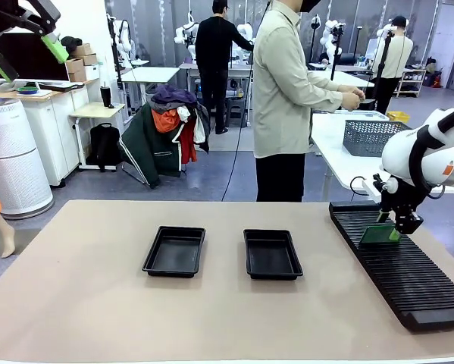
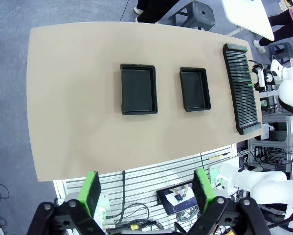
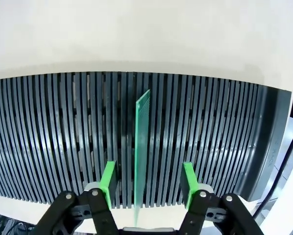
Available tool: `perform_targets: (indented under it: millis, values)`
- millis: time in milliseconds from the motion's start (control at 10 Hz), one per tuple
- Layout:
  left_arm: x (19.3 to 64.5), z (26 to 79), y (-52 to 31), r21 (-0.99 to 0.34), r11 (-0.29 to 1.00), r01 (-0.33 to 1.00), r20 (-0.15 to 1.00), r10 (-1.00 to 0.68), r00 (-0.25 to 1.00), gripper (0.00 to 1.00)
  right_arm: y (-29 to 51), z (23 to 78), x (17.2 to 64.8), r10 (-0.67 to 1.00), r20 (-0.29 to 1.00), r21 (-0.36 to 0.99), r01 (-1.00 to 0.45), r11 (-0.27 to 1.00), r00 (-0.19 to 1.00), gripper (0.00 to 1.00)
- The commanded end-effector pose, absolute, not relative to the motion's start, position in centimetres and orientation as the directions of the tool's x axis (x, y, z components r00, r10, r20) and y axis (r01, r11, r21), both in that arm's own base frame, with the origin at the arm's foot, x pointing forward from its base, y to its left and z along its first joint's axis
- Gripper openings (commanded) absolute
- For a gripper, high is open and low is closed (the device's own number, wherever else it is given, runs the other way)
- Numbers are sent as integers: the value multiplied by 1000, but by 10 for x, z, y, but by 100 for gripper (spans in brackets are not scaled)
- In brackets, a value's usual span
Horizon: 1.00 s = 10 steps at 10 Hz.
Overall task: Inspect and transfer BCBs to ESD trays.
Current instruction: Pick up the Blank PCB from the PCB Rack and place it in the left ESD tray.
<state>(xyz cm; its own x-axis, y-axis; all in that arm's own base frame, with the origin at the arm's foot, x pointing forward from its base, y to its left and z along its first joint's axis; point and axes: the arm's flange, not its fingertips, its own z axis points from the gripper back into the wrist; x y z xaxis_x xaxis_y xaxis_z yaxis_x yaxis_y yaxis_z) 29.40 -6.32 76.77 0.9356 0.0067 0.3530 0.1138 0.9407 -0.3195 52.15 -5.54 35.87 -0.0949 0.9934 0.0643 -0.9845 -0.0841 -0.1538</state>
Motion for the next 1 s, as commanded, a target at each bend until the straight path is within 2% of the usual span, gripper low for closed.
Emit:
perform_targets:
  millis: [0,900]
  values:
    - [294,767,-63,-321,940,115,352,6,936,100,-58,359,525,993,54,-125,-987,-101,-109,64]
    - [294,767,-63,-321,940,115,352,6,936,100,-53,354,527,994,48,-111,-989,-97,-103,39]
